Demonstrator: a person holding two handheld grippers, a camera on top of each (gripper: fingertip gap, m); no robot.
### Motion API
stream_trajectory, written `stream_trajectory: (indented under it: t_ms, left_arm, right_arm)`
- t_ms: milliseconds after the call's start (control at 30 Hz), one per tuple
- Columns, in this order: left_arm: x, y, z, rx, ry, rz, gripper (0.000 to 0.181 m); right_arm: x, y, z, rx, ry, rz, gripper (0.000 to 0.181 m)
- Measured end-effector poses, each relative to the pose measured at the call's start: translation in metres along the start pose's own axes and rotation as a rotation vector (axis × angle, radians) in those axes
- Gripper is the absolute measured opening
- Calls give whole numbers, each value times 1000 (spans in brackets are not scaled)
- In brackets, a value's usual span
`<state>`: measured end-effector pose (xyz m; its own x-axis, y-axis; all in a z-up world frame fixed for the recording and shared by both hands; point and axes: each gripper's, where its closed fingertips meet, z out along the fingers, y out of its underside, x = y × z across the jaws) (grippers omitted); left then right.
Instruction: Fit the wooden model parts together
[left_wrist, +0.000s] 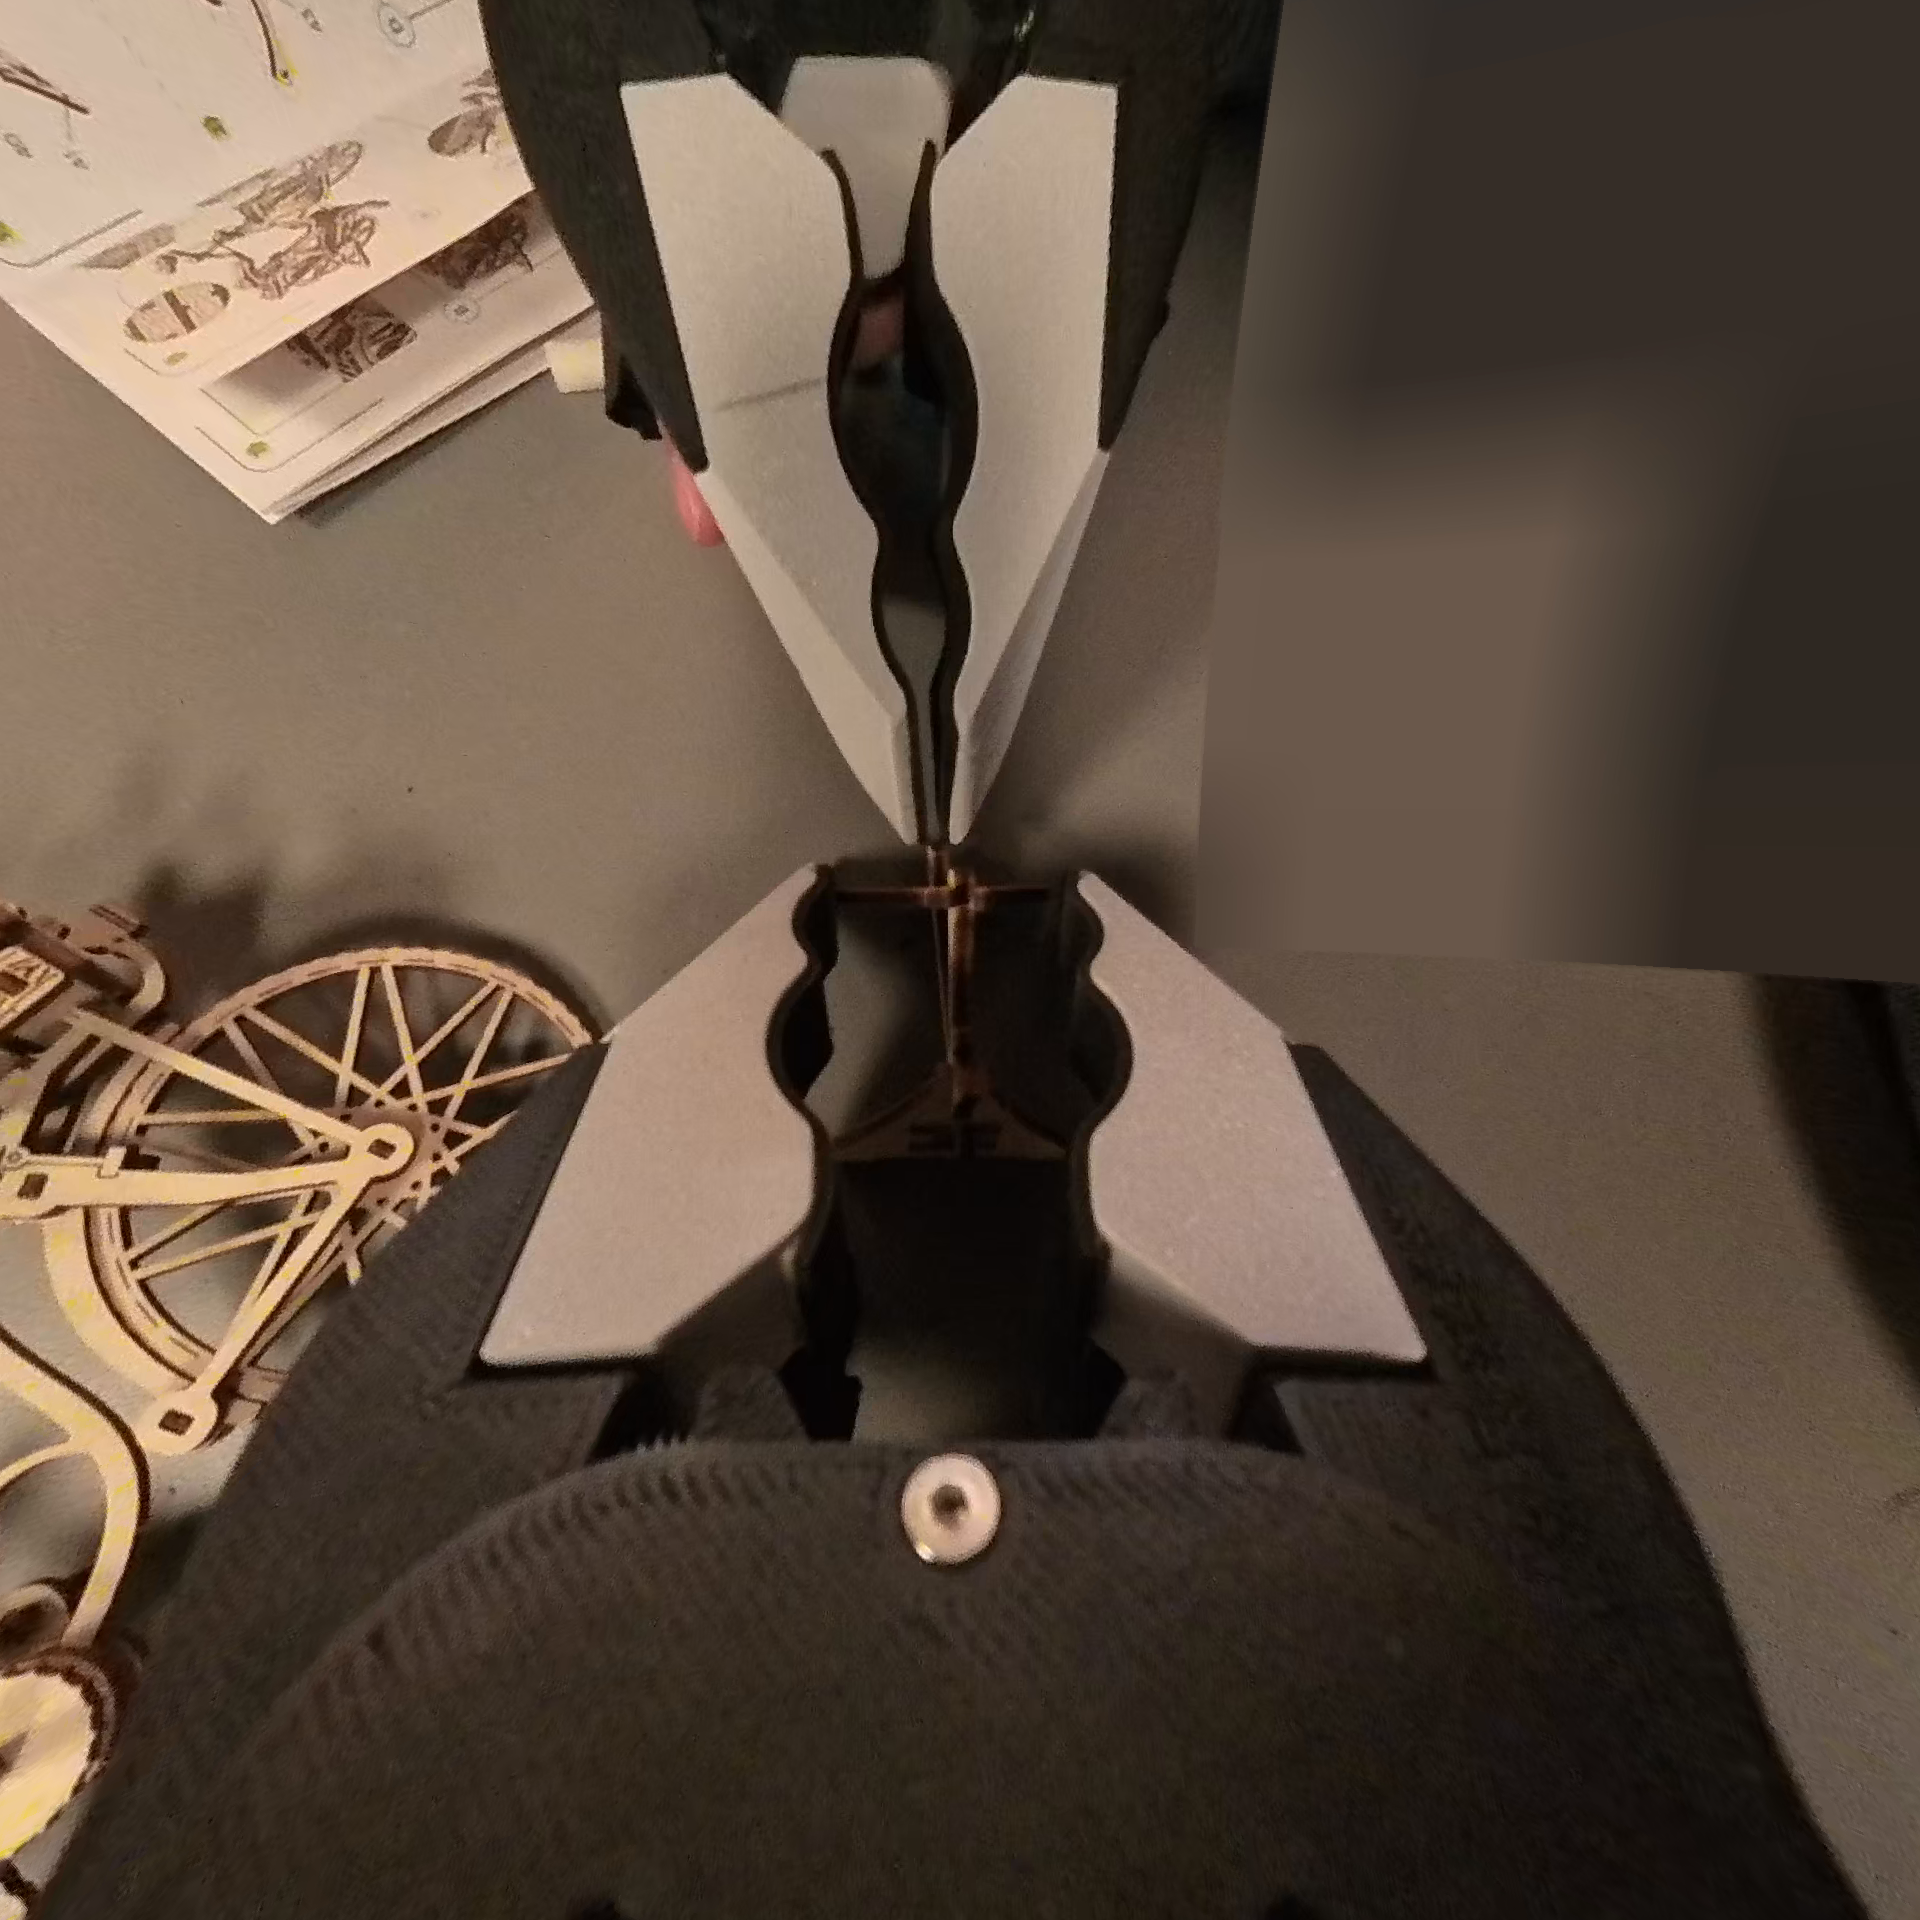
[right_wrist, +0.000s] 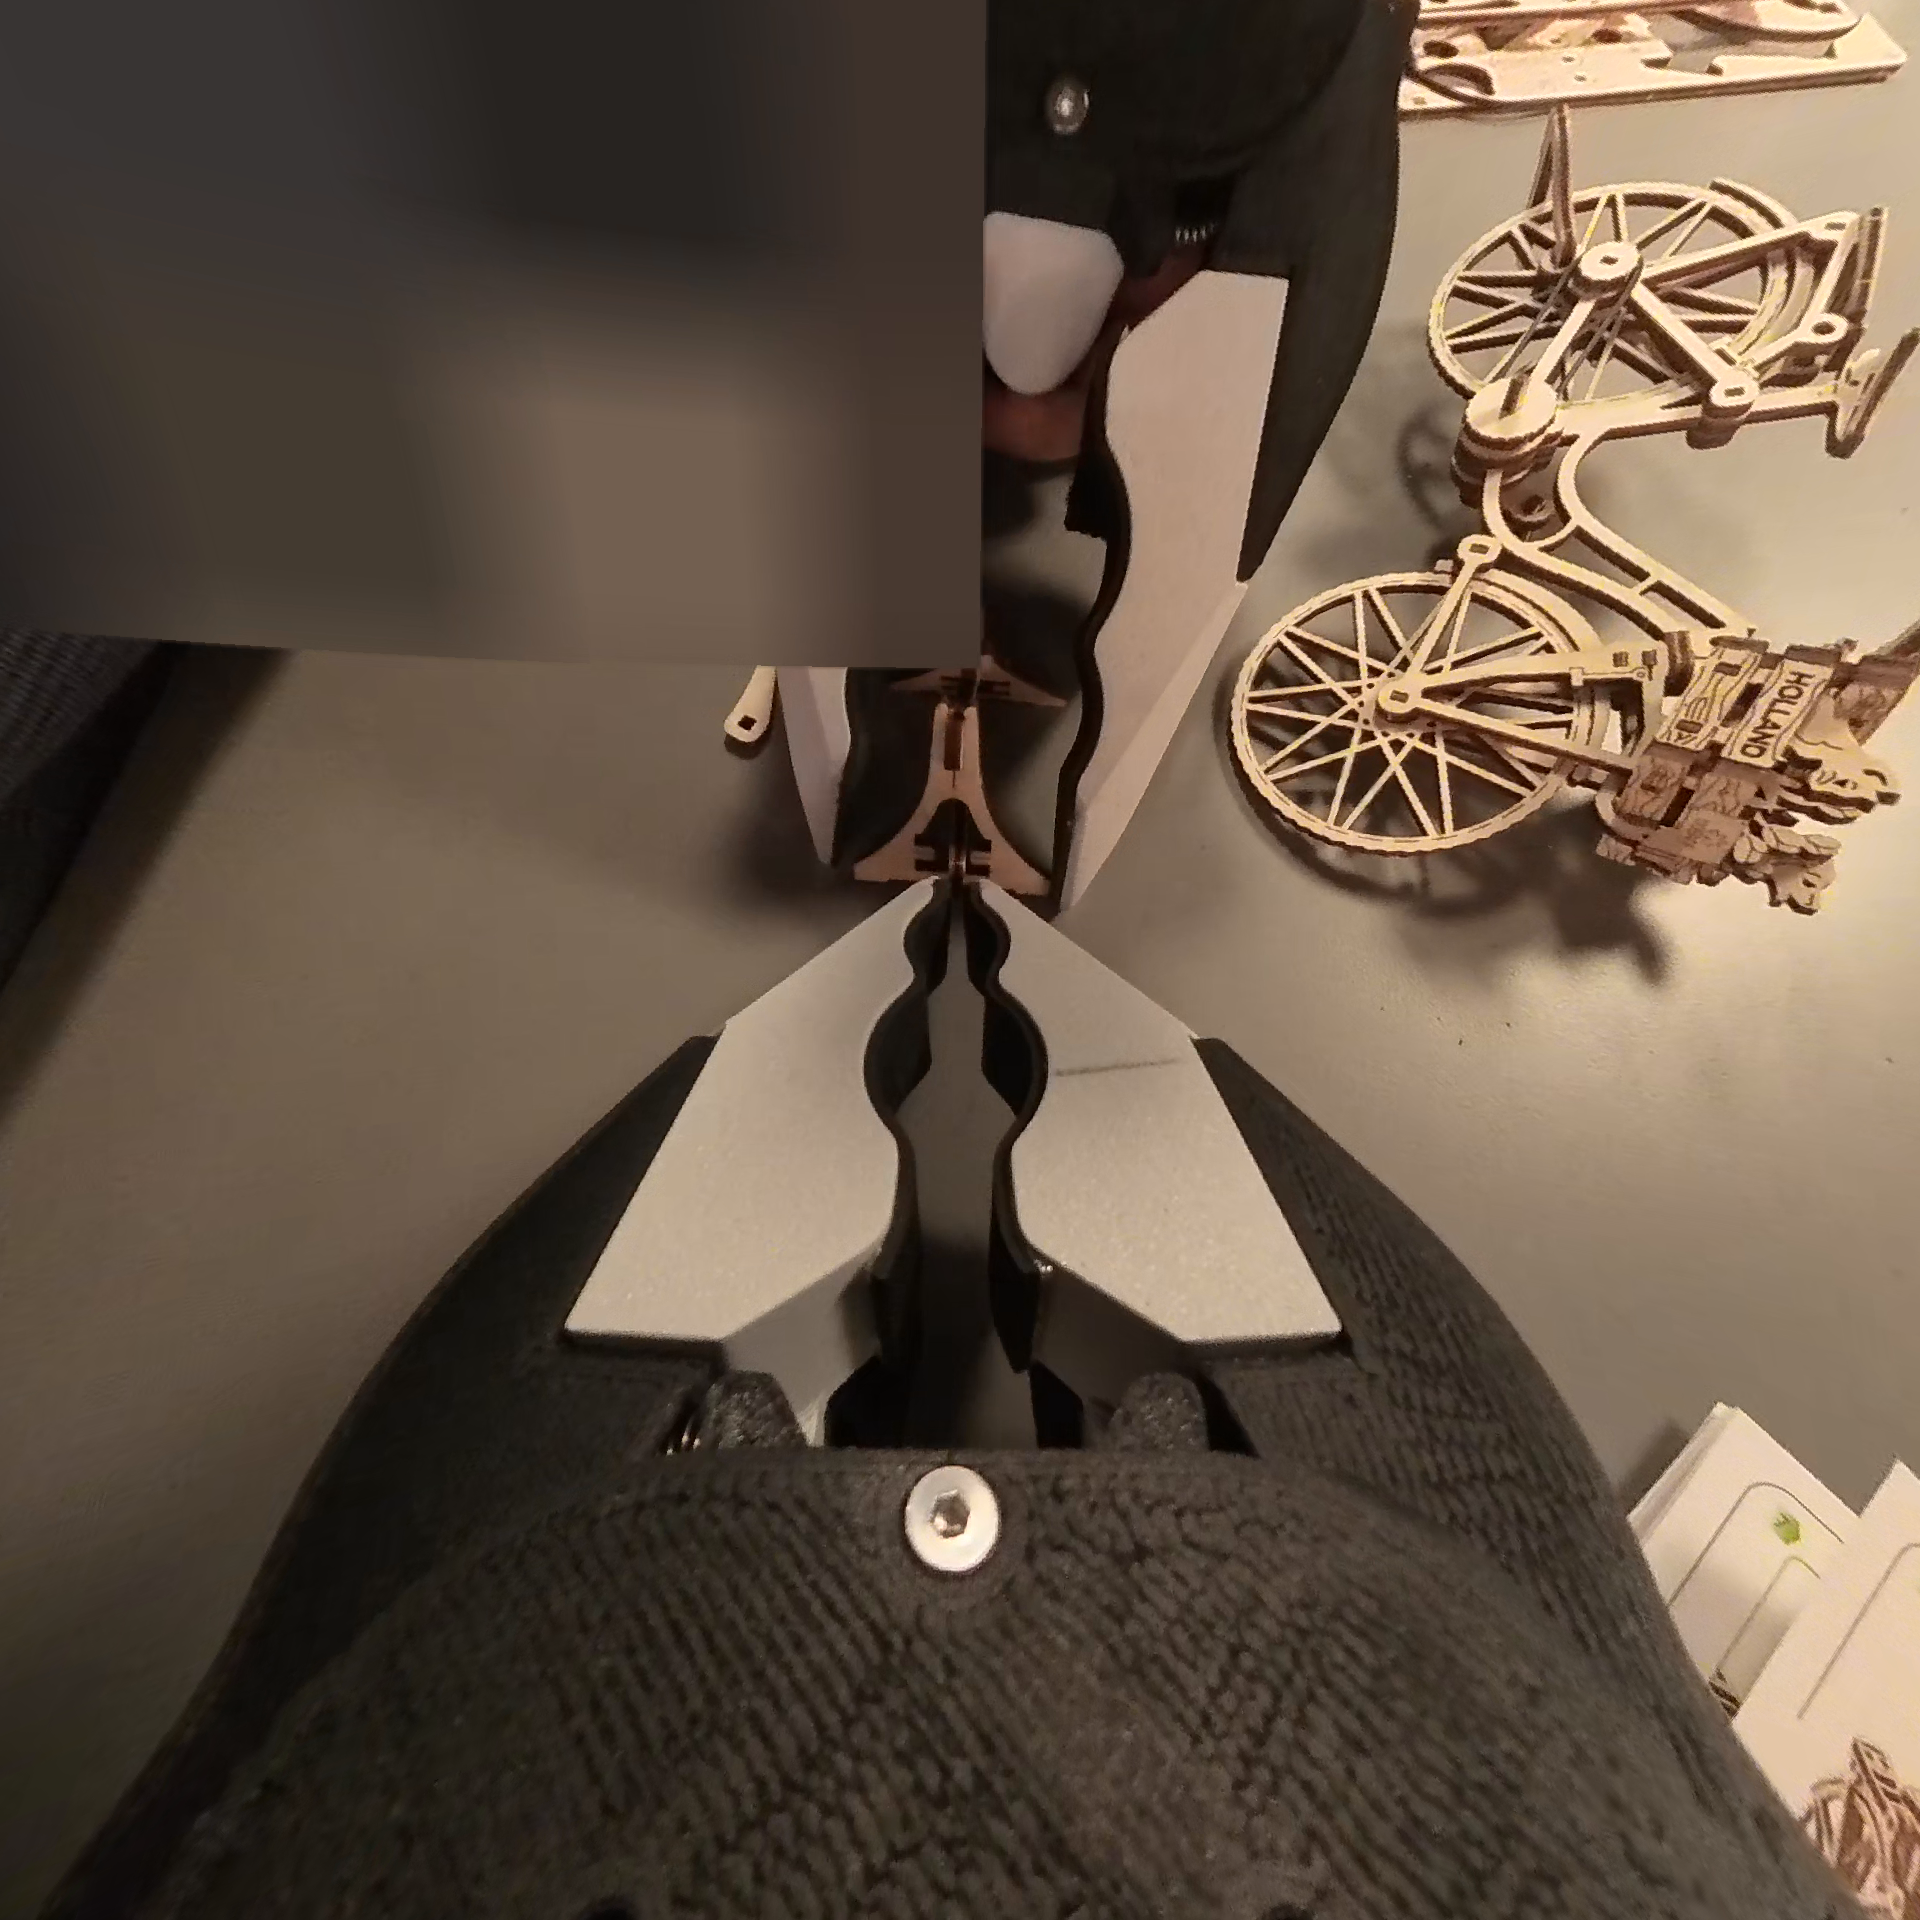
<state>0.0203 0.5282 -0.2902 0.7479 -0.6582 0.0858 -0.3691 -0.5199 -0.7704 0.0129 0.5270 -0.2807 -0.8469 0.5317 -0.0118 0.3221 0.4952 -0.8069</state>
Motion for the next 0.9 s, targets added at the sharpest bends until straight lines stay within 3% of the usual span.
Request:
stream_trajectory:
  t_ms: [167, 300, 900]
  left_arm:
    - [-1, 0, 0, 0, -8, 1, 41]
    - [1, 3, -3, -4, -7, 20, 50]
    - [1, 3, -5, 2, 10, -8, 38]
  right_arm:
    - [0, -1, 0, 3, 3, -3, 0]
    - [0, -1, -1, 9, 3, -3, 0]
    - [-2, 0, 2, -7, -5, -13, 0]
